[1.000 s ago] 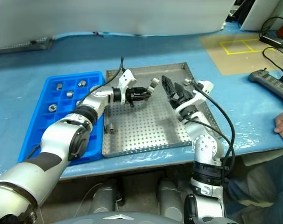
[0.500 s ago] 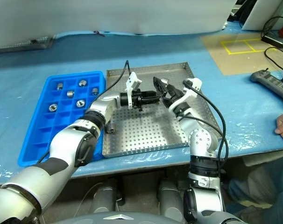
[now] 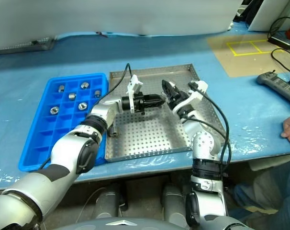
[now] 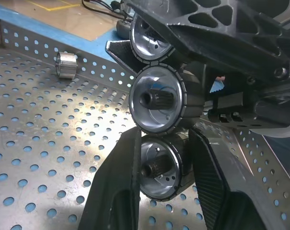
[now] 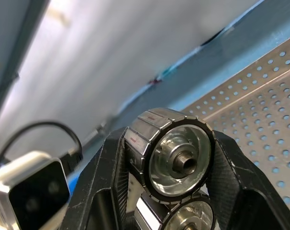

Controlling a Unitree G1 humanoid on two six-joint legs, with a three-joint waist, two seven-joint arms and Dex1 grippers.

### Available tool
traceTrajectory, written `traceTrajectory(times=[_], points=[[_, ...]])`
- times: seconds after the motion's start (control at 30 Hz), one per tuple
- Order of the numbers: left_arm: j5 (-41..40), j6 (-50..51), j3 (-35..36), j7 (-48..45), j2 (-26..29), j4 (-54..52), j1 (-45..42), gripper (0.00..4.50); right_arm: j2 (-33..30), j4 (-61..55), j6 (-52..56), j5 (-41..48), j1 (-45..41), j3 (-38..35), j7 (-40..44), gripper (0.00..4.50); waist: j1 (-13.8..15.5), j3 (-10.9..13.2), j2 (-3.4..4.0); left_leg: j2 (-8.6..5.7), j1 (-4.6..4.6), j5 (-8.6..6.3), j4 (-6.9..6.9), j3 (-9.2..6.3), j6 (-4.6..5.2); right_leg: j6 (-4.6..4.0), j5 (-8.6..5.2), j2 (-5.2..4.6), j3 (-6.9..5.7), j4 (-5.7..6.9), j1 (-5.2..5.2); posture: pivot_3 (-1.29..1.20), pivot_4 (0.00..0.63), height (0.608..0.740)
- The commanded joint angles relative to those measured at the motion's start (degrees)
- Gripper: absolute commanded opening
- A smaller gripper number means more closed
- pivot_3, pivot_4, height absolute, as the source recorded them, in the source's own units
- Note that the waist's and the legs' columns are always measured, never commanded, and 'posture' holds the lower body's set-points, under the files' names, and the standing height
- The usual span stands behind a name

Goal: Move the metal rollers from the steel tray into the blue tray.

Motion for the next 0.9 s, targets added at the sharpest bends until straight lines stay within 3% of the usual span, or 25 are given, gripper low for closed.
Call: traceTrajectory(times=[0.03,0.13,0.17,0.2,0.3,0.4,0.73,0.83,0.9], points=[[-1.52,0.39,1.42,3.51,1.14,-0.77,0.74,1.28,3.11,-5.75,-6.29,21.49,-7.84,-11.29,-1.88,1.82,0.20,0.08,0.13,0.00,0.00,0.00,0.00,0.00,0.00,0.00,0.00,-0.01,0.00,0.00,-0.01,-0.30,0.150,0.740],[-3.53,1.65,3.19,6.31,1.27,-0.82,0.96,1.28,2.59,-4.55,-4.80,26.90,-8.46,-13.25,-1.95,1.82,0.63,0.15,0.36,-0.08,0.04,-0.02,-0.01,0.00,0.04,0.00,0.00,-0.09,0.10,0.01,-0.02,-0.28,0.150,0.740],[-4.11,2.11,3.69,6.93,1.28,-0.77,0.99,1.28,1.45,-3.97,-3.53,25.07,-7.69,-11.67,-1.82,1.82,0.83,0.14,0.33,-0.06,0.05,-0.02,-0.04,0.01,0.04,0.00,0.00,-0.07,0.08,0.00,-0.01,-0.28,0.150,0.740],[-4.49,2.33,3.97,7.30,1.35,-0.80,1.10,1.28,-1.82,-4.00,-2.40,17.07,-6.02,-6.15,-1.39,1.82,0.88,0.13,0.31,-0.02,0.04,-0.02,-0.08,0.02,0.03,0.00,0.00,-0.04,0.03,-0.03,0.00,-0.28,0.150,0.740],[-4.94,2.63,4.35,8.35,1.59,-1.10,1.62,1.28,-0.55,-4.26,-2.25,18.07,-5.55,-4.38,-1.93,1.82,0.83,0.14,0.31,0.01,0.04,0.05,-0.23,0.04,-0.07,0.00,0.00,0.03,-0.02,-0.05,-0.05,-0.27,0.150,0.740],[-5.32,2.72,4.45,8.75,1.58,-1.41,1.98,1.28,-1.58,-3.59,-1.77,13.26,-4.96,-1.07,-1.04,1.82,0.94,0.17,0.37,-0.02,-0.07,0.17,-0.45,0.09,-0.25,0.00,0.00,0.03,-0.02,-0.02,-0.30,-0.27,0.150,0.740],[-7.17,0.55,4.97,9.94,0.65,-3.23,0.69,1.28,-2.20,-2.51,-0.62,11.43,-4.17,0.78,-0.70,1.82,2.06,0.17,0.36,-0.03,-0.22,0.19,-0.44,0.08,-0.25,0.00,0.00,0.01,-0.02,-0.02,-0.38,-0.26,0.150,0.740],[-9.10,2.35,6.58,11.58,0.36,-2.65,-0.19,1.83,-1.72,-2.40,-0.64,12.01,-4.29,0.30,-0.78,1.82,2.15,0.17,0.36,-0.02,-0.20,0.19,-0.43,0.09,-0.26,0.00,0.00,0.01,-0.02,0.02,-0.39,-0.26,0.150,0.740],[-11.96,6.06,8.58,12.21,-0.55,-2.92,-0.65,2.49,-1.15,-2.68,-0.18,13.84,-4.44,-0.31,-0.71,1.82,2.17,0.17,0.36,-0.02,-0.20,0.19,-0.41,0.09,-0.26,0.00,0.00,0.01,-0.02,0.04,-0.39,-0.26,0.150,0.740]])
